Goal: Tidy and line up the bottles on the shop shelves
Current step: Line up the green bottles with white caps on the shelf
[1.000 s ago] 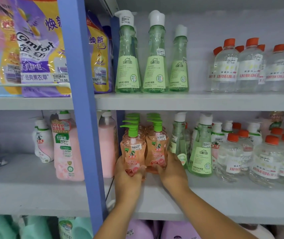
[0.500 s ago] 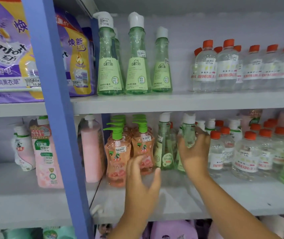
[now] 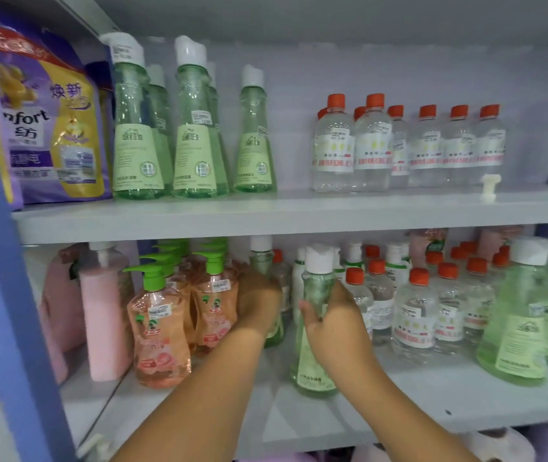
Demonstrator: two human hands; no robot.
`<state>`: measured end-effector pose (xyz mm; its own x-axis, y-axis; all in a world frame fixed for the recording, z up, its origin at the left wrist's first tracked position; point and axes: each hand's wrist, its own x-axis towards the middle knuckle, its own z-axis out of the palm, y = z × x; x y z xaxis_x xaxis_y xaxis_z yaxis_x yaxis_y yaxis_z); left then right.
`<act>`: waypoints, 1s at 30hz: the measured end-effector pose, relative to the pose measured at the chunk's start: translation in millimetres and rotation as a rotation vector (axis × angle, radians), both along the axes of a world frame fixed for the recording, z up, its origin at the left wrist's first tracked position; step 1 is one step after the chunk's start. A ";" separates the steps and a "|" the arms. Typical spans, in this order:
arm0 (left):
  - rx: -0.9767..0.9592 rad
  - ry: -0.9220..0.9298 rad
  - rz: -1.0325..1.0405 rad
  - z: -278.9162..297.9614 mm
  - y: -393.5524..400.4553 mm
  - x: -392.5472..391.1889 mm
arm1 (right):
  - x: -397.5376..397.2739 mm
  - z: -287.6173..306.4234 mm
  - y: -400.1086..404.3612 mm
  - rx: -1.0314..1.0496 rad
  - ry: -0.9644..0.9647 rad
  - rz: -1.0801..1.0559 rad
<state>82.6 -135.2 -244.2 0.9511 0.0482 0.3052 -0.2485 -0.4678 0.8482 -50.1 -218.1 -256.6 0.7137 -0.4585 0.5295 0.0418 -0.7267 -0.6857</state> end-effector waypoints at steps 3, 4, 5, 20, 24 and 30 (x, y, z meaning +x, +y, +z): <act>-0.013 -0.074 -0.030 -9.2 3.1 -16.2 | -38.4 -3.0 -18.1 0.068 -0.034 0.117; 0.011 -0.075 -0.076 -13.4 5.2 -27.1 | -47.1 -4.5 -24.7 0.102 -0.034 0.154; 0.019 -0.073 -0.118 -17.6 8.0 -39.4 | -53.5 -6.8 -31.0 0.138 -0.032 0.187; -0.218 -0.093 -0.215 -38.7 82.4 -200.0 | -101.3 -7.5 -50.2 0.376 0.086 0.458; -0.298 -0.253 -0.229 -8.6 107.2 -246.5 | -133.1 22.3 -46.0 0.302 0.051 0.616; -0.253 -0.534 -0.203 103.0 140.0 -284.8 | -171.5 150.0 -38.1 0.232 -0.066 0.881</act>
<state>-202.2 4.8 -141.2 0.6683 0.0155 0.7437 -0.7316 -0.1675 0.6609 -221.6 -256.2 -106.6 0.8278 0.1376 0.5438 0.5601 -0.2576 -0.7874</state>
